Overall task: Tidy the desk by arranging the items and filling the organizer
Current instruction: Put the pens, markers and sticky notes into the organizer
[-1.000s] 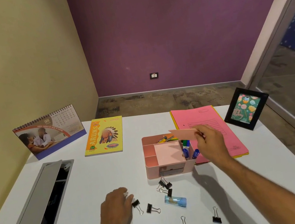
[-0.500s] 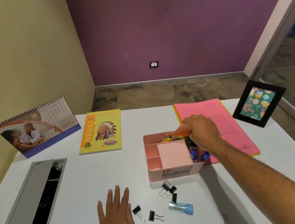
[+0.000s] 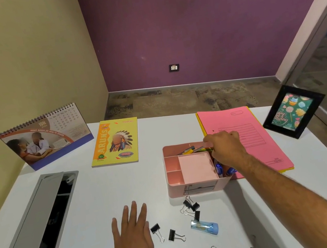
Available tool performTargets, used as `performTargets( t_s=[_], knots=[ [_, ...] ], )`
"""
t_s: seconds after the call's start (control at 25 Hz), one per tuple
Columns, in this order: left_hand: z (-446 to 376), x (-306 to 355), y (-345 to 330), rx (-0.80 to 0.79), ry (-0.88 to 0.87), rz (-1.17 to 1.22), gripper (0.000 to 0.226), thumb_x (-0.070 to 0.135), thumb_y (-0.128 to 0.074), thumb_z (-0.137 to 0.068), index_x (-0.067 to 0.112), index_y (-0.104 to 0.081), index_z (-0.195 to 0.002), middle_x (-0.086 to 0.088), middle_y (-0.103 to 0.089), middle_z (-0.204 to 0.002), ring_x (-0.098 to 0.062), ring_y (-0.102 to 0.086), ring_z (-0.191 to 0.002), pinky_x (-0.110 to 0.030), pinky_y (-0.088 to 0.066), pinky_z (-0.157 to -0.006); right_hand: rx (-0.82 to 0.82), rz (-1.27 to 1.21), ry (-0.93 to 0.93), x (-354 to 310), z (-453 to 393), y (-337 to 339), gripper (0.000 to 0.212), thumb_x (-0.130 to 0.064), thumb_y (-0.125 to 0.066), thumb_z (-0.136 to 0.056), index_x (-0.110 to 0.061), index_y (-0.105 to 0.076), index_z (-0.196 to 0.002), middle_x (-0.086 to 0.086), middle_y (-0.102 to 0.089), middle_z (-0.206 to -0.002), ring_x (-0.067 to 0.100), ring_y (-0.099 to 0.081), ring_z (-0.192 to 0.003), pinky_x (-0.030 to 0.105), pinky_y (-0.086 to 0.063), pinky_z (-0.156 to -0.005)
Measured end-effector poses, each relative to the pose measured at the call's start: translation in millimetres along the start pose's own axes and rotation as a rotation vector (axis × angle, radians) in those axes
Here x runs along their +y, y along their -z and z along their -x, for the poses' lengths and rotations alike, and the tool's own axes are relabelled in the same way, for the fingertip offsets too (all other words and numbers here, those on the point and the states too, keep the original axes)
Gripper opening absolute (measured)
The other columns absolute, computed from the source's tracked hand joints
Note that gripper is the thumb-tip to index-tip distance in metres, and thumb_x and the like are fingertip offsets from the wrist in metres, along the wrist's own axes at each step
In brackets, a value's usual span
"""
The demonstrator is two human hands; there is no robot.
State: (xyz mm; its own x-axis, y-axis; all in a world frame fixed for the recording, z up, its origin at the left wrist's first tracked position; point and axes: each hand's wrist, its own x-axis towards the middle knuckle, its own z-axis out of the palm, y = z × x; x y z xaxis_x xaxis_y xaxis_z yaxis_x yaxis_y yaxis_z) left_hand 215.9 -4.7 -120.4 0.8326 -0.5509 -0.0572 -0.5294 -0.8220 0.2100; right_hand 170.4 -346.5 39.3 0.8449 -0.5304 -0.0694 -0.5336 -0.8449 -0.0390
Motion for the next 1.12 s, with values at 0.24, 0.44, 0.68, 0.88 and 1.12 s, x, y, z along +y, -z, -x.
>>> performTargets(
  t_s=[0.24, 0.44, 0.68, 0.88, 1.12],
  knots=[
    [1, 1, 0, -0.016, -0.018, -0.006, 0.063, 0.041, -0.004, -0.1, 0.028, -0.046, -0.144, -0.002, -0.041, -0.153, -0.024, -0.038, -0.14, -0.056, -0.023, -0.112, 0.504, -0.305, 0.289, -14, 65, -21, 0.024, -0.02, -0.056, -0.082, -0.014, -0.071, -0.099, -0.001, -0.071, -0.089, 0.021, -0.059, -0.081, 0.034, -0.044, -0.075],
    [1, -2, -1, 0.026, -0.027, 0.029, 0.061, 0.042, -0.005, -0.1, 0.03, -0.047, -0.143, 0.0, -0.043, -0.152, -0.02, -0.032, -0.141, -0.049, -0.013, -0.115, 0.186, -0.288, 0.425, -15, 146, -78, 0.025, -0.031, -0.06, -0.077, -0.023, -0.066, -0.1, -0.008, -0.066, -0.089, 0.013, -0.057, -0.081, 0.028, -0.047, -0.072],
    [-2, -4, -2, 0.066, -0.011, 0.171, 0.072, 0.053, 0.002, -0.098, 0.03, -0.055, -0.134, 0.006, -0.049, -0.146, -0.013, -0.026, -0.139, -0.04, -0.002, -0.113, -0.062, -0.246, 0.194, -17, 182, -113, 0.031, -0.042, -0.05, -0.079, -0.035, -0.053, -0.109, -0.011, -0.061, -0.1, 0.01, -0.052, -0.091, 0.028, -0.046, -0.074],
    [1, 29, 23, 0.251, -0.396, 0.427, 0.048, 0.057, -0.035, -0.094, 0.026, -0.059, -0.121, 0.014, -0.057, -0.123, -0.014, -0.049, -0.123, -0.035, -0.03, -0.105, 0.089, -0.679, 0.128, -28, 176, -96, 0.025, -0.033, -0.065, -0.072, -0.032, -0.066, -0.097, -0.02, -0.063, -0.087, 0.002, -0.057, -0.078, 0.021, -0.049, -0.066],
    [-17, 112, 66, 0.341, -0.646, 0.582, 0.042, 0.039, -0.066, -0.085, 0.026, -0.055, -0.124, 0.01, -0.065, -0.116, -0.007, -0.056, -0.102, -0.021, -0.043, -0.088, 0.27, -0.997, 0.085, -55, 144, -31, 0.025, -0.031, -0.079, -0.068, -0.023, -0.065, -0.087, -0.008, -0.067, -0.074, 0.014, -0.061, -0.069, 0.018, -0.05, -0.06]
  ],
)
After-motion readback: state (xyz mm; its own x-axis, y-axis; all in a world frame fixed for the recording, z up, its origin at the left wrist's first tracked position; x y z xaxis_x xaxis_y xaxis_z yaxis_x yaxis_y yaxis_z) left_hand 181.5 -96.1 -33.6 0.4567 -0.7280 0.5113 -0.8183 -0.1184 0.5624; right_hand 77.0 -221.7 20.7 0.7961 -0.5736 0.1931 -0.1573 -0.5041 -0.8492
